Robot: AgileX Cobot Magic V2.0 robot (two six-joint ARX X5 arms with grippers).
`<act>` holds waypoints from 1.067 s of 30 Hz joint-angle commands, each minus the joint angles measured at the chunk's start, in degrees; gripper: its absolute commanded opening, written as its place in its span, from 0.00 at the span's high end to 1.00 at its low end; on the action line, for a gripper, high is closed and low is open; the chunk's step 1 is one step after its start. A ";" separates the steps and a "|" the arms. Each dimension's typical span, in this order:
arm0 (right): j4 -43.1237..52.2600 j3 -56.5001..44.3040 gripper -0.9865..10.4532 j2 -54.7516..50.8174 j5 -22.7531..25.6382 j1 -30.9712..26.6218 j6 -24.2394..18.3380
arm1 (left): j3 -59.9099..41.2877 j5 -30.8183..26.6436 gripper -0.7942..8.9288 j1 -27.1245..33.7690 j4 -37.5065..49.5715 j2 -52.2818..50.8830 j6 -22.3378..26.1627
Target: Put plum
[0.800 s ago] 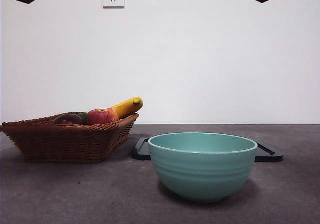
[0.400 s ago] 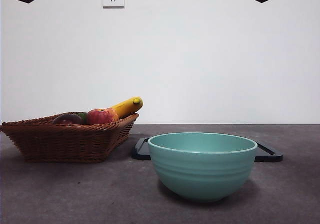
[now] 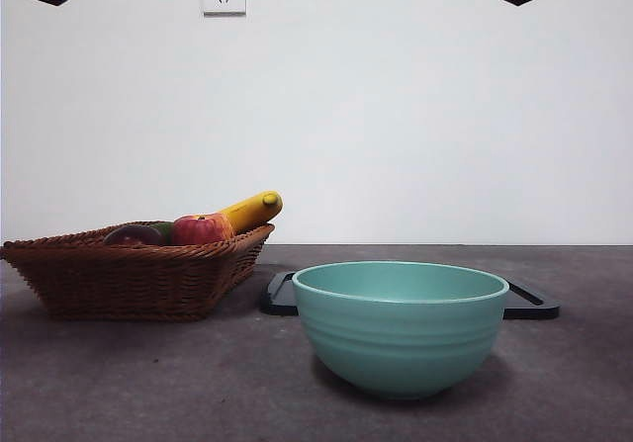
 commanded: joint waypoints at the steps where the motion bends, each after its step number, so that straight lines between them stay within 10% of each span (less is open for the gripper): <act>1: 0.57 1.03 0.91 0.28 -0.09 0.31 -0.63 | 1.25 0.46 0.91 -0.11 0.79 -0.94 0.87; 9: 0.57 1.03 0.91 0.28 -0.09 0.31 -0.63 | 0.46 -3.69 0.91 3.69 16.20 -11.37 8.94; 20: 0.57 1.03 0.91 0.28 -0.09 0.31 -0.63 | -17.29 -32.68 0.91 12.46 43.58 -28.41 10.14; 32: 0.57 1.03 0.91 0.28 -0.09 0.31 -0.63 | -41.97 -35.04 0.91 16.15 45.09 -44.48 8.70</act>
